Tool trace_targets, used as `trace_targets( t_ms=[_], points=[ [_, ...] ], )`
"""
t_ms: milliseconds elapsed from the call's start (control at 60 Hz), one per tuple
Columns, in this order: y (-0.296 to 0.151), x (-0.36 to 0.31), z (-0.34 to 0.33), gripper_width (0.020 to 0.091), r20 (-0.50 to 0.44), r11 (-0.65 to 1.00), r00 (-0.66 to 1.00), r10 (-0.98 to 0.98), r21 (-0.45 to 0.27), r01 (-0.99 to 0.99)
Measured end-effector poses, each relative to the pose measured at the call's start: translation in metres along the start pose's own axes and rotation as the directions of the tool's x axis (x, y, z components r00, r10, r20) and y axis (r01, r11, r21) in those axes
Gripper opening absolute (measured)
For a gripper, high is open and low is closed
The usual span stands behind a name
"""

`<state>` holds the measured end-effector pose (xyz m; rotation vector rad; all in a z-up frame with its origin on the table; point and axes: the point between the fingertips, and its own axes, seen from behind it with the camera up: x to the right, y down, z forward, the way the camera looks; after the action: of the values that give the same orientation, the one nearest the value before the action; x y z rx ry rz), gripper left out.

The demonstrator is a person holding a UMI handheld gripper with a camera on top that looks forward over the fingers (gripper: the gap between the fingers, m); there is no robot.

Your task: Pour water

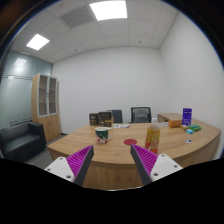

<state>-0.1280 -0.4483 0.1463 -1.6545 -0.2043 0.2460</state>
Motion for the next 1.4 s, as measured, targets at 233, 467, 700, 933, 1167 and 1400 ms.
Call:
trace_targets(
  t_ms=[233,467,700,933,1167,1400],
  points=[
    [0.004,0.006,0.006,0.0819,-0.003,1.0,1.0,-0.011,0.003,0.011],
    [0.014,0.087,0.048,0.0821,-0.114,1.0,0.993,-0.014,0.015,0.015],
    [0.03,0.168,0.135,0.0822,-0.211,0.997,0.974,-0.08,-0.027,0.076],
    [0.042,0.211,0.216,0.0833,-0.257,0.997,0.964,-0.075,-0.049,0.064],
    [0.041,0.222,0.242,0.0597,-0.289,0.999,0.957,-0.036,-0.011,0.034],
    [0.035,0.222,0.248,0.0475,-0.328,0.997,0.941,-0.08,-0.029,0.075]
  ],
)
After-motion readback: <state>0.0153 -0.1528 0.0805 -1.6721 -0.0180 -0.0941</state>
